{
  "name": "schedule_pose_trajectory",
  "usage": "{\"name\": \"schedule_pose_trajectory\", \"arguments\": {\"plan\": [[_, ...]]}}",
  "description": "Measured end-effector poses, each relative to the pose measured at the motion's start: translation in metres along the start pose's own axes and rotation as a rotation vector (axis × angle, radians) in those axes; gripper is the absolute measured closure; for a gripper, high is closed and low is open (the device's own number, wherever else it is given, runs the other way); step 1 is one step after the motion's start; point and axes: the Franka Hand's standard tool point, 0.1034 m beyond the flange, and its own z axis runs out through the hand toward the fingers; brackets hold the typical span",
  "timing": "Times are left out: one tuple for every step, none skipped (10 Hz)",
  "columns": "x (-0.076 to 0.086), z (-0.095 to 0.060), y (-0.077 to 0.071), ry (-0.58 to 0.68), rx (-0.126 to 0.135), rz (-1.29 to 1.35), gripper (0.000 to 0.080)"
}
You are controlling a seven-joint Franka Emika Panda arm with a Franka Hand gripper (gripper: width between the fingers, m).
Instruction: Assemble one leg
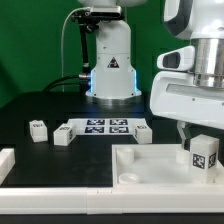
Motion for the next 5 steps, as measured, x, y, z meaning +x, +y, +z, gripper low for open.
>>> {"name": "schedule_pose_trajectory", "arguments": {"plan": [[0.0013, -0.0001, 0.0007, 0.005, 0.003, -0.125, 0.0164], [0.0012, -0.0003, 0.0006, 0.005, 0.003, -0.245, 0.0164], [0.0009, -0.0014, -0.0003, 0.006, 0.005, -0.347, 0.0154], [0.0006, -0.0030, -0.0017, 0.007, 0.007, -0.422, 0.0154], [-0.0001, -0.0035, -0.0029, 0.008, 0.007, -0.534, 0.0151]]}}
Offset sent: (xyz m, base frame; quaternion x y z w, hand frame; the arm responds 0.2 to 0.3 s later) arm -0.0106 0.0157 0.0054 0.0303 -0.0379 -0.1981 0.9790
